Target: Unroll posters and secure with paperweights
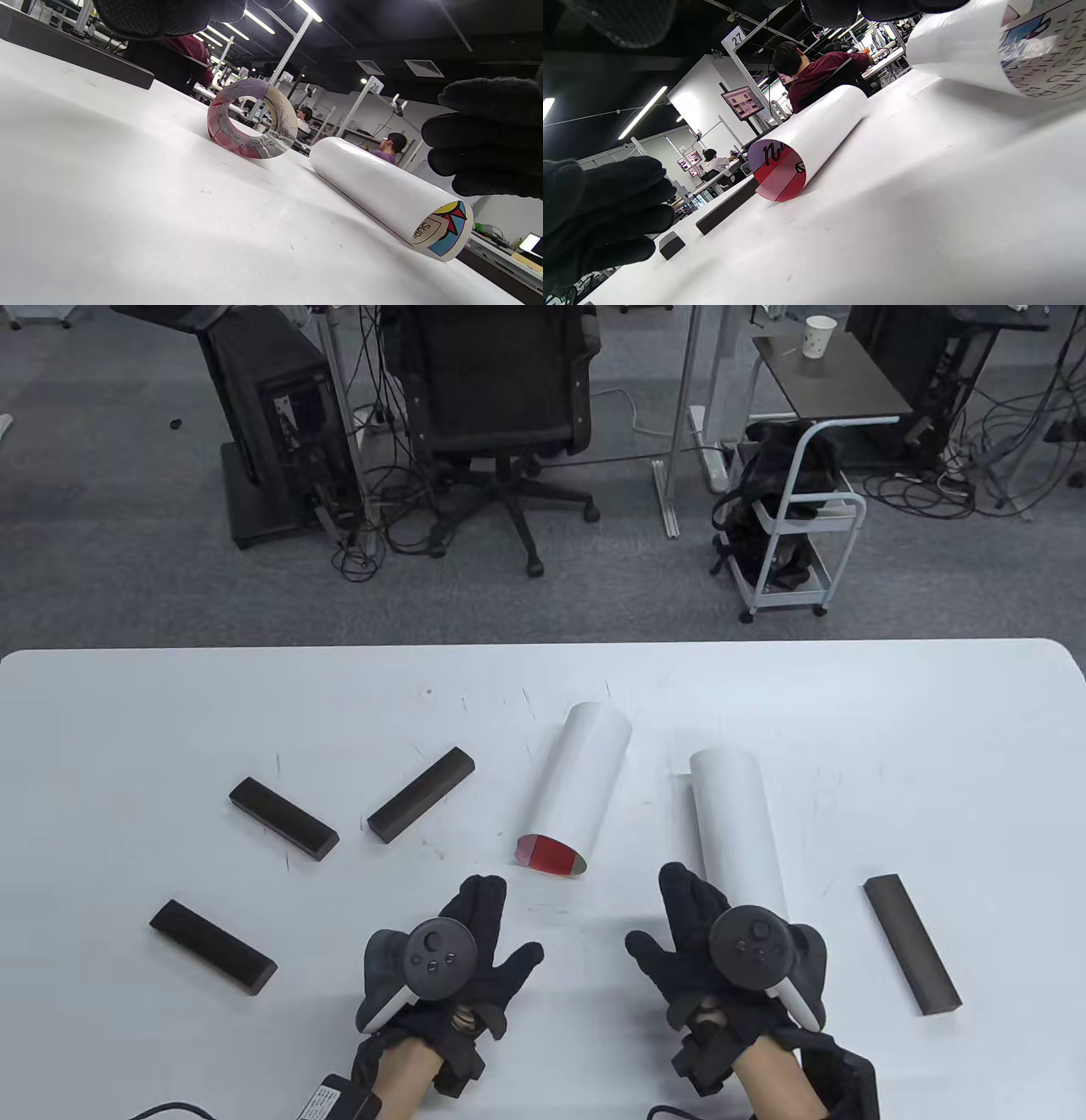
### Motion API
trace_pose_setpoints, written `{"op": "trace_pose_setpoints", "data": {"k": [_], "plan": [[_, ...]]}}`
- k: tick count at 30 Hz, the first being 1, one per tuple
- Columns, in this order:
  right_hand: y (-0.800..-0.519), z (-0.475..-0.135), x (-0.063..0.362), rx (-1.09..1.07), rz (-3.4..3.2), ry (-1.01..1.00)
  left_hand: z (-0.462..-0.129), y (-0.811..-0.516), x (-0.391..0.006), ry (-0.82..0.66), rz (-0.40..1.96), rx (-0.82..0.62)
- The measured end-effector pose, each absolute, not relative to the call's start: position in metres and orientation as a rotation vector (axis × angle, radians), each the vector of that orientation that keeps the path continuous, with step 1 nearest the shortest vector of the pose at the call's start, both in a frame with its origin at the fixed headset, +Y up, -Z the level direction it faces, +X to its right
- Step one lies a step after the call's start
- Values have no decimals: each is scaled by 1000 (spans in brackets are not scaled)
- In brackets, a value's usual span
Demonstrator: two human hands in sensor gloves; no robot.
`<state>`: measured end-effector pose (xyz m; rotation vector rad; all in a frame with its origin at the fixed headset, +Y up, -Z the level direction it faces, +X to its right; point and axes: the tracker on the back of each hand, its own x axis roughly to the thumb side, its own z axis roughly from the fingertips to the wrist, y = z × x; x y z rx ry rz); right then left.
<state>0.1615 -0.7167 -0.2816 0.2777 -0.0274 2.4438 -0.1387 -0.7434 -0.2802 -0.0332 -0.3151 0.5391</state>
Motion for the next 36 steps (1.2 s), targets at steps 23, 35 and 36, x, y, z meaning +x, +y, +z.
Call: {"op": "trace_pose_setpoints", "data": {"k": [23,35,36], "plan": [[-678,-362,120,-123,2324,218,-283,-737,-153,-264,587,16],[-720,-455,68,-506,2427,496,-287,-739,-166,-216,626,18],[-724,-459,66,-521,2427,508,-287,-739,-165,-216,625,17]]}}
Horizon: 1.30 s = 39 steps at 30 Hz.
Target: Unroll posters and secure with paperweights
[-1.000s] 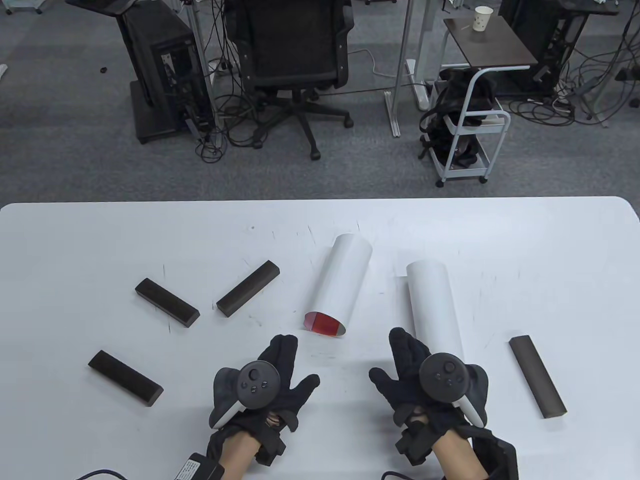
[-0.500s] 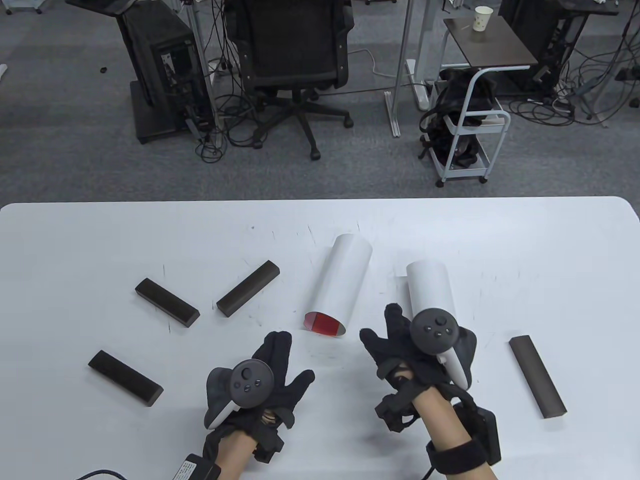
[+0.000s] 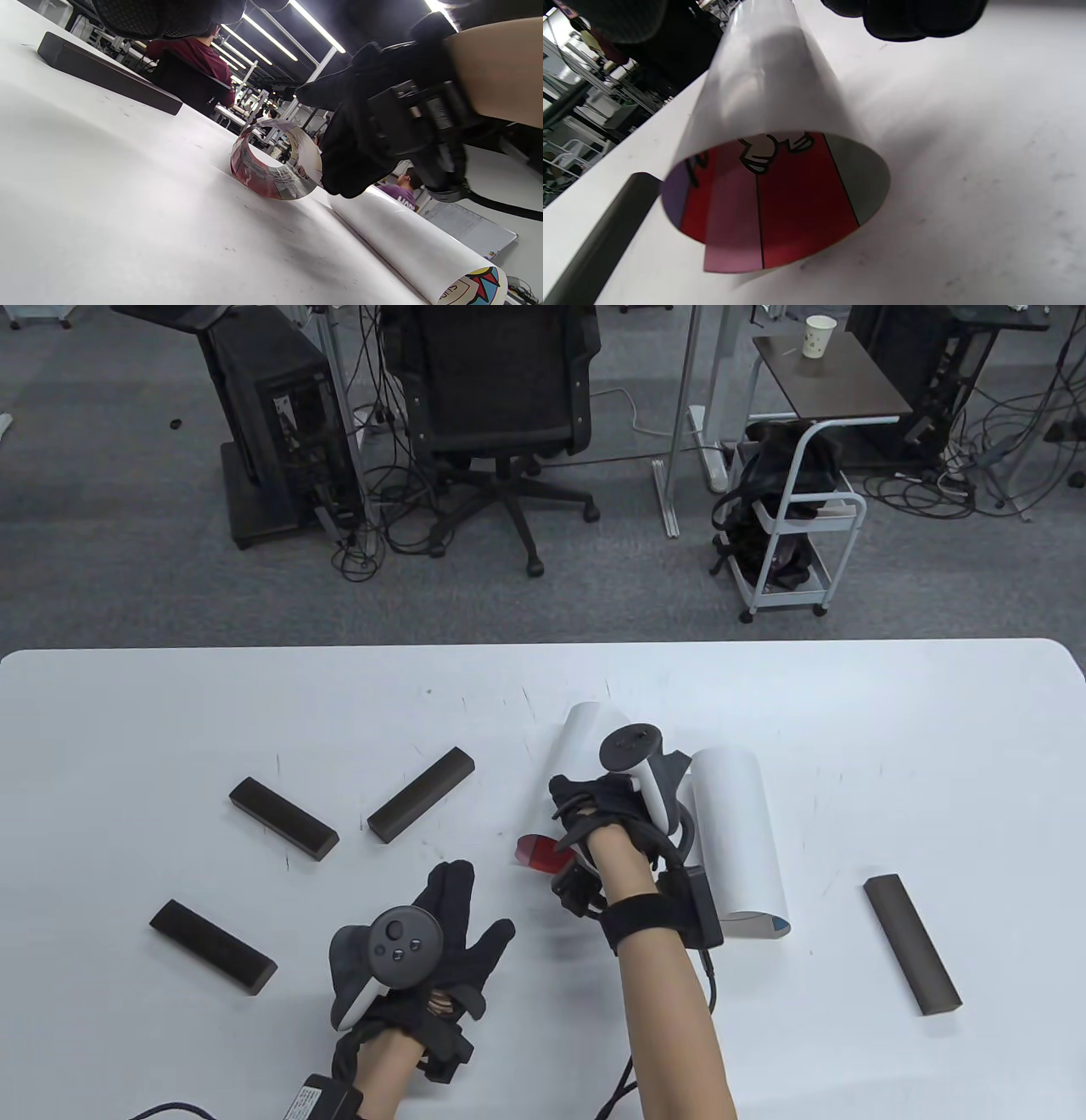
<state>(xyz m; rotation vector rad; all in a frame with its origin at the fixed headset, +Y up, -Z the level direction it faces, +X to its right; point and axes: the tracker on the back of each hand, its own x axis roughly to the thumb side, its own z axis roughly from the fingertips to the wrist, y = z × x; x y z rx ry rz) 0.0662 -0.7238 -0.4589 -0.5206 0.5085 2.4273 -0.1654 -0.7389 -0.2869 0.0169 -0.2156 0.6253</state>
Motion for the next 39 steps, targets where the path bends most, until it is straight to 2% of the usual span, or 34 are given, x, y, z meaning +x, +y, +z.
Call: {"op": "trace_pose_setpoints", "data": {"k": [8,10,16,19,25,29,33,39], "plan": [[-751,-473,43,-553,2477,501,-287,-739,-166,-213,619,15],[-751,-473,43,-546,2485,345,-287,-739,-165,-215,620,16],[-749,-462,58,-553,2329,262,-287,-740,-164,-226,614,16],[-736,-453,69,-485,2373,254,-287,-740,-163,-231,610,17],[-686,-414,81,-260,2601,200,-287,-740,-160,-249,607,4],[-670,-380,80,-128,2772,210,-286,-739,-156,-295,655,-39],[-677,-351,75,-46,2863,248,-285,-740,-150,-328,750,-108],[-711,-321,54,38,3069,267,-287,-752,-136,-405,812,-271]]}}
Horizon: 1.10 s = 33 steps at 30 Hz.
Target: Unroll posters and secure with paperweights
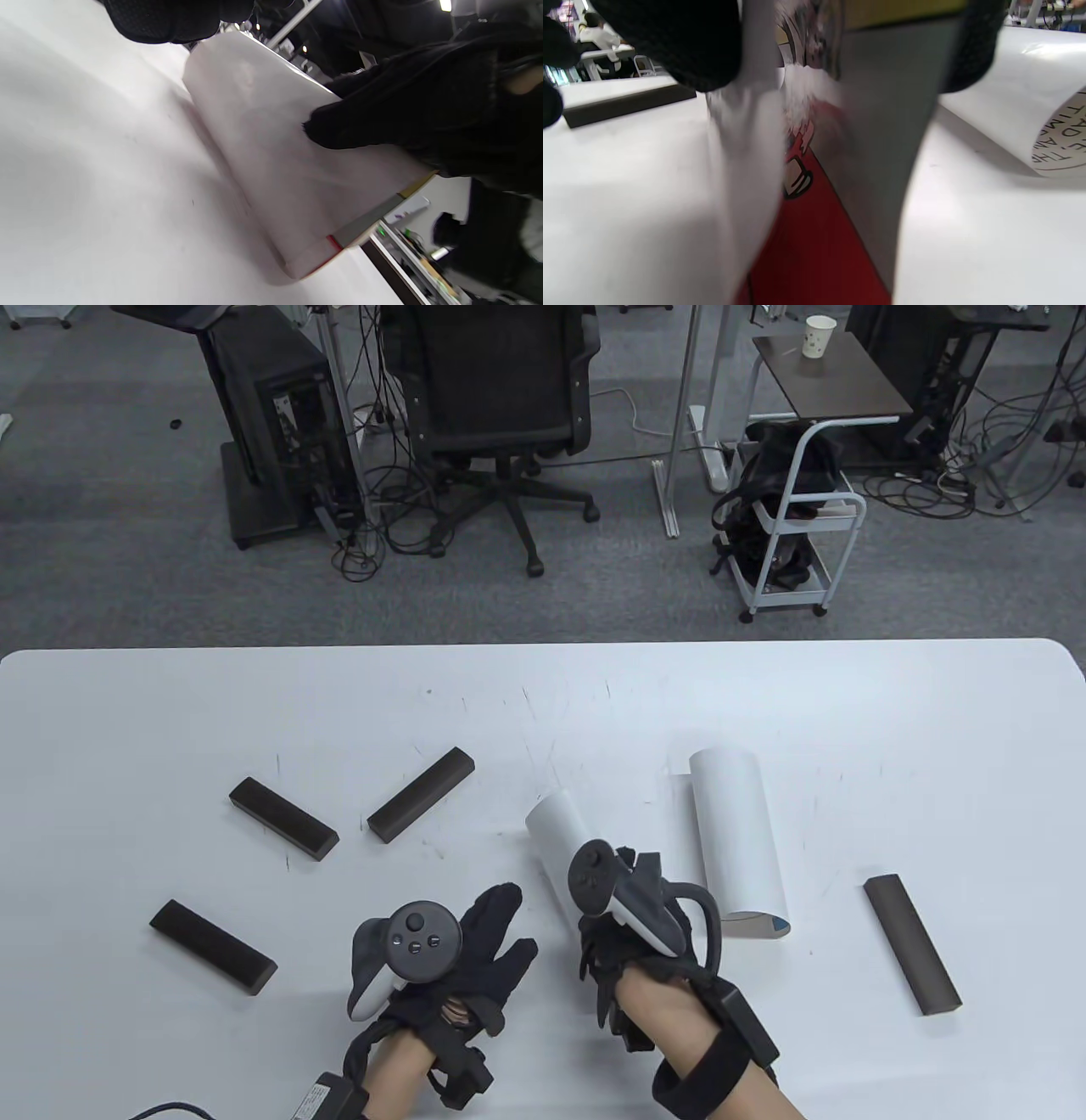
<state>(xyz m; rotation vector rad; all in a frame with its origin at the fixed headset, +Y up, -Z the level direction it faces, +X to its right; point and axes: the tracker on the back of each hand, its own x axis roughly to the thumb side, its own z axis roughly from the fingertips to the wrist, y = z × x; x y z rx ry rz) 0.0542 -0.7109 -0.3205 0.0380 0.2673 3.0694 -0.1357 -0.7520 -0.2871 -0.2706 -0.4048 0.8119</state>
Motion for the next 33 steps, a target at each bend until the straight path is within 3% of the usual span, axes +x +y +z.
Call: {"op": "trace_pose_setpoints", "data": {"k": [7,13,18,27,33], "plan": [[-724,-307,47,138,2925,347,-292,-771,-129,-397,913,-440],[-729,-303,53,237,2538,403,-295,-779,-142,-244,982,-449],[-733,-302,55,348,2400,362,-295,-774,-145,-142,829,-403],[-756,-296,46,414,2744,341,-294,-766,-132,-145,417,-309],[-771,-294,39,400,2958,402,-293,-771,-125,-138,414,-325]]}}
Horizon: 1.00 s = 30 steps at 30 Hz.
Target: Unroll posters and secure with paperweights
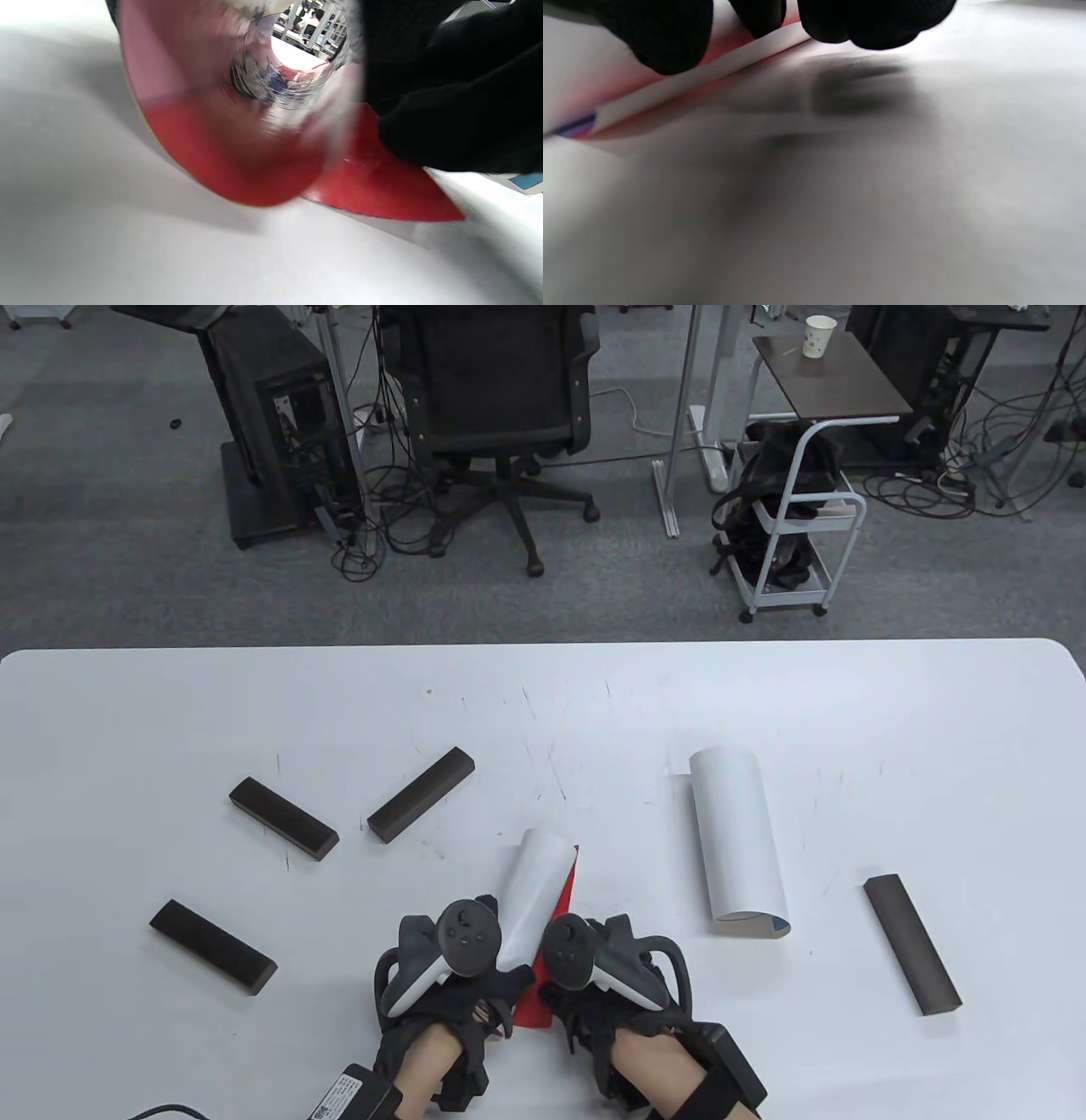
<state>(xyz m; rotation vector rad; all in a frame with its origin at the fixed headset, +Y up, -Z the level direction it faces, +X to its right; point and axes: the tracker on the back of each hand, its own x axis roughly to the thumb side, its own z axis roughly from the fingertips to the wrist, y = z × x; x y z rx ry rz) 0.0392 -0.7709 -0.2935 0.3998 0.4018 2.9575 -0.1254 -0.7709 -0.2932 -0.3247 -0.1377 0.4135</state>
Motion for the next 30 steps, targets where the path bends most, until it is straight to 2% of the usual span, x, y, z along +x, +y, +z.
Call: {"op": "trace_pose_setpoints", "data": {"k": [4,7,13,16,20,23,26,30], "plan": [[-784,-295,41,360,2972,548,-291,-770,-120,-164,373,-307],[-785,-297,44,353,2958,543,-288,-770,-111,-206,292,-300],[-784,-298,43,391,3032,512,-281,-767,-83,-489,-1,-218],[-784,-300,45,386,3030,537,-279,-764,-77,-537,-124,-211],[-783,-302,49,408,3035,571,-279,-760,-79,-533,-225,-179],[-784,-303,53,406,3016,584,-280,-761,-88,-502,-306,-211],[-784,-303,53,401,3013,587,-283,-758,-105,-474,-340,-184],[-783,-302,53,403,3020,580,-288,-756,-134,-399,-315,-228]]}}
